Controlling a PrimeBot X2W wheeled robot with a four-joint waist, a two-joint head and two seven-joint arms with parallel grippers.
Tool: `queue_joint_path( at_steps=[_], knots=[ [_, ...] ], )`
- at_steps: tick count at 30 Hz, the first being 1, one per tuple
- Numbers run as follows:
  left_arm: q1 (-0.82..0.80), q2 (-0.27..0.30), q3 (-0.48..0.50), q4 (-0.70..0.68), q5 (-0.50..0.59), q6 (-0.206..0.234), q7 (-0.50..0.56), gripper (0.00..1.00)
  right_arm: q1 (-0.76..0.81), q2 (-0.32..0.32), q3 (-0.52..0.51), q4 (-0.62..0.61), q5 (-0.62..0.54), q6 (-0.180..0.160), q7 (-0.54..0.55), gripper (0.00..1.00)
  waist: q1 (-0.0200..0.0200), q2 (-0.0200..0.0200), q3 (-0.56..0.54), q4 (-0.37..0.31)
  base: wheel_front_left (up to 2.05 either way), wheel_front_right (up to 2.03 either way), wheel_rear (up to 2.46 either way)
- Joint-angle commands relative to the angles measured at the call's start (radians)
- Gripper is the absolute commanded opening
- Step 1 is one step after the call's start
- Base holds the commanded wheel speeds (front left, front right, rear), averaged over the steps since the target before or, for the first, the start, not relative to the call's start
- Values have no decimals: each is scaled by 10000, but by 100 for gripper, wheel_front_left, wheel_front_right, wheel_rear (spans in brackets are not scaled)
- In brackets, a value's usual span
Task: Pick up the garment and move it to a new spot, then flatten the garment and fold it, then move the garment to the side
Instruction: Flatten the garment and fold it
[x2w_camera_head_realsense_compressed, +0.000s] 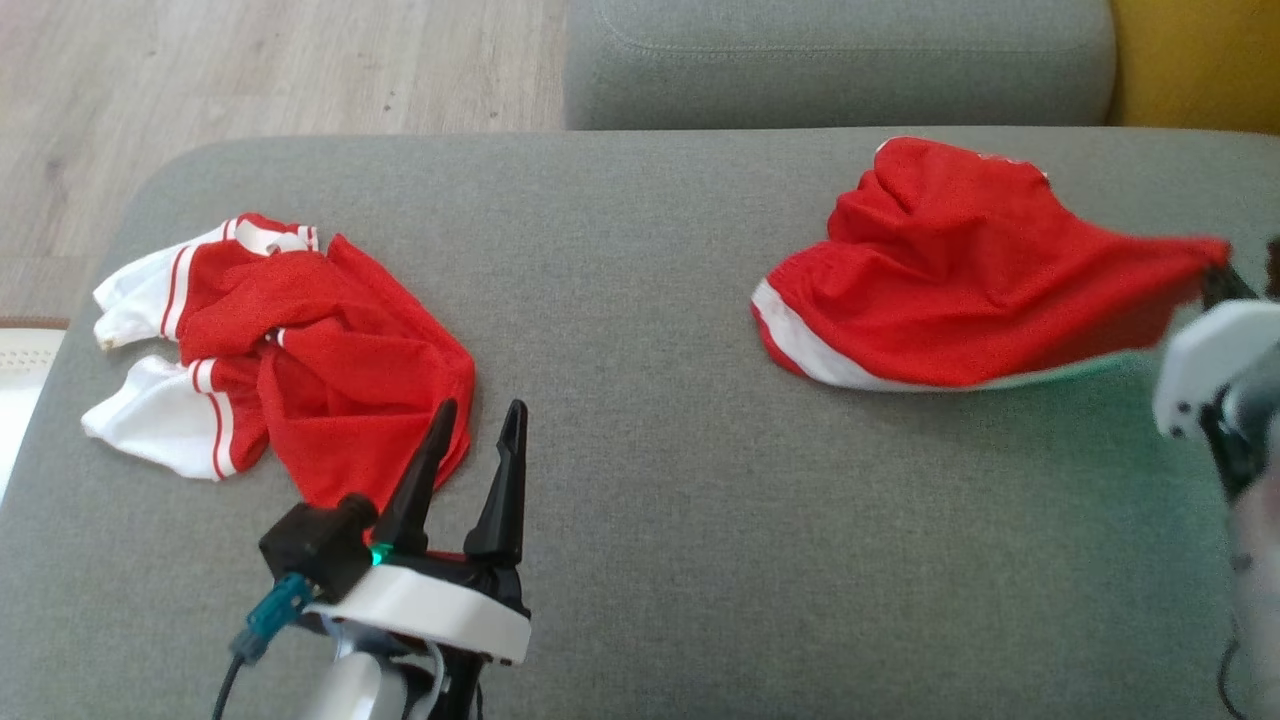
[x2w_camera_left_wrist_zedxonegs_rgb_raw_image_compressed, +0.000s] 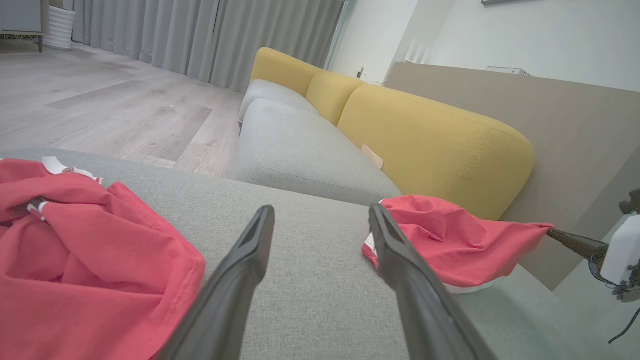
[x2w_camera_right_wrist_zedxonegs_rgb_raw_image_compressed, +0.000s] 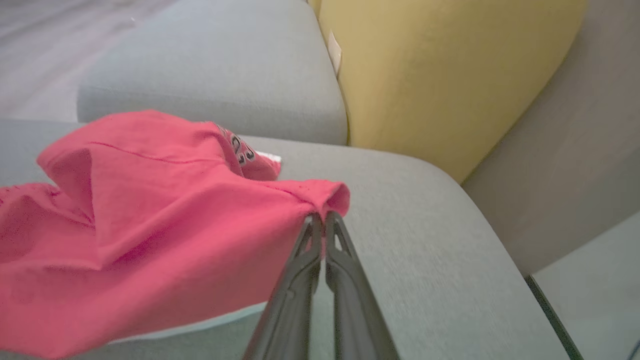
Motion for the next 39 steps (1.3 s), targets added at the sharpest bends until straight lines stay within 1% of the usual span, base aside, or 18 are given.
queue_joint_path(
  at_steps=[1,3,6,10,13,15,18,21,26,27,28,32,36,39],
  knots=[
    [-237,14,335,-398,-118,31,-51,100,178,-219,180,-833,182,-7,664,0,0,0,-57,27,0,0,0],
    [-201,14,339,-431,-127,35,-51,100,656,-337,99,-1473,433,-7,1413,0,0,0,-57,41,0,0,0],
    [-184,14,324,-495,-124,26,-51,100,1316,-400,-31,-2498,714,-7,2236,0,0,0,61,58,0,0,0],
    [-321,14,264,-540,-81,-17,-51,100,1562,-422,-38,-3533,1014,-7,2657,0,0,0,393,92,0,0,0],
    [-464,14,184,-521,-45,-72,-51,100,1310,-499,-14,-3862,1063,-7,2676,0,0,0,652,186,0,0,0],
    [-569,14,132,-499,-31,-105,-51,100,1025,-531,-85,-3868,1064,-7,2636,0,0,0,824,285,0,0,0],
    [-742,14,37,-469,-25,-143,-51,100,578,-740,-216,-3547,830,-7,2478,0,0,0,1083,511,0,0,0],
    [-948,14,-30,-466,-61,-140,-51,100,-18,-937,-533,-2906,411,-7,2218,0,0,0,1410,817,0,0,0],
    [-1080,14,-63,-483,-81,-145,-51,100,-564,-1047,-842,-2003,-85,-7,2060,0,0,0,1668,1001,0,0,0],
    [-1103,14,-65,-486,-85,-148,-51,100,-657,-1065,-867,-1782,-211,-7,2013,43,0,0,1706,1021,0,0,0],
    [-1124,14,-66,-488,-90,-147,-51,100,-753,-1092,-892,-1567,-335,-7,1928,100,0,0,1737,1031,0,0,0],
    [-1188,14,-55,-486,-115,-97,-51,100,-1097,-1043,-1026,-894,-620,-7,1242,100,0,0,1772,967,0,0,0],
    [-1184,14,-24,-447,-124,-89,-51,100,-1103,-670,-780,-533,-578,-7,292,100,0,0,1617,753,0,0,0],
    [-1129,14,61,-438,-95,-79,-51,100,-924,-287,-381,-471,-177,-7,-500,100,0,0,1441,522,0,0,0]
  ],
)
